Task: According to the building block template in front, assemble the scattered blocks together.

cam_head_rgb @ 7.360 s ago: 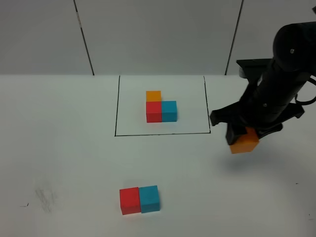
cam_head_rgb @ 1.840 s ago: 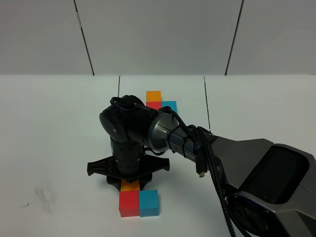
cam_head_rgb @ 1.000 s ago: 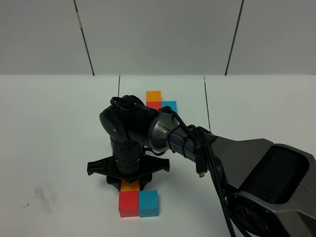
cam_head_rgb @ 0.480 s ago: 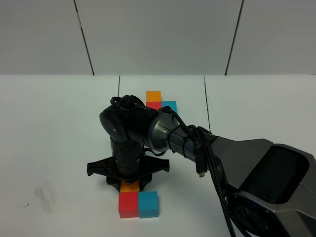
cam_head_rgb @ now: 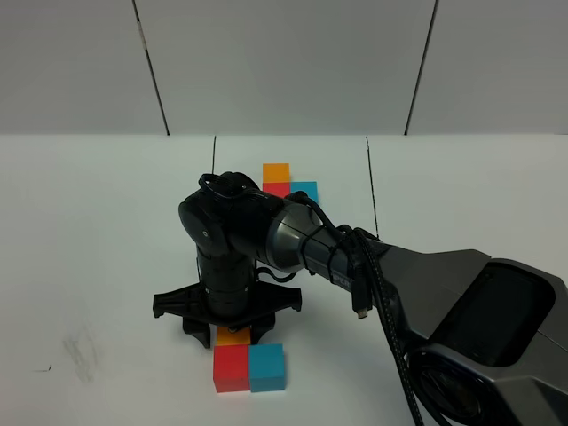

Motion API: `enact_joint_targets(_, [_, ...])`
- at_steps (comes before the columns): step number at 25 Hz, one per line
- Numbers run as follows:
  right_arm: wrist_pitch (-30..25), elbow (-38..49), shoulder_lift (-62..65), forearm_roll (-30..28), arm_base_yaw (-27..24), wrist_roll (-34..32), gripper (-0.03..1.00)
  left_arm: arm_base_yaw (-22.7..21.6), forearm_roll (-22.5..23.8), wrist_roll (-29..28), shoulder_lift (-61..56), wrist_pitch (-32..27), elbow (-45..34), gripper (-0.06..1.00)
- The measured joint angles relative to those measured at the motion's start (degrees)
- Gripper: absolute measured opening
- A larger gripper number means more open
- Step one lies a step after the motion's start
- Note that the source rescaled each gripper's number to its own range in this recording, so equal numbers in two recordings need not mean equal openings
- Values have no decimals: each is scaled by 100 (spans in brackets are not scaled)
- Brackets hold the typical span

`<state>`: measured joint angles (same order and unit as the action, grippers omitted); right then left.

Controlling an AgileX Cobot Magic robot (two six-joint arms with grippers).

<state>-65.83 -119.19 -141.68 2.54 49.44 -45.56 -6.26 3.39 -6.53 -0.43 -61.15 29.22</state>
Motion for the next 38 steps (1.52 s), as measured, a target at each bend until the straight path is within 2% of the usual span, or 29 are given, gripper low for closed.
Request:
enact_joint_targets(3, [41, 0, 0, 34, 0, 56, 30, 0, 0, 0, 0, 0, 0, 100])
enact_joint_targets(7, [47, 0, 129, 3, 0, 160, 32, 0, 0, 0, 0, 0, 0, 100])
enact_joint_targets(17, [-324, 0, 1148, -915, 0, 224, 32, 0, 0, 0, 0, 0, 0, 100])
enact_joint_targets(23, [-338, 0, 1890, -1001, -106, 682, 34, 0, 0, 0, 0, 0, 0, 100])
enact_joint_targets(26, [-360, 0, 2203, -1007, -262, 1003, 47, 0, 0, 0, 0, 0, 0, 100])
enact_joint_targets(29, [-361, 0, 2517, -1018, -493, 1474, 79, 0, 0, 0, 0, 0, 0, 100])
enact_joint_targets(31, [-366, 0, 2752, -1057, -659, 1802, 92, 0, 0, 0, 0, 0, 0, 100])
enact_joint_targets(34, [-372, 0, 3191, -1181, -931, 2067, 99, 0, 0, 0, 0, 0, 0, 100])
enact_joint_targets(38, [-376, 0, 3818, -1584, -1352, 2545, 100, 0, 0, 0, 0, 0, 0, 100])
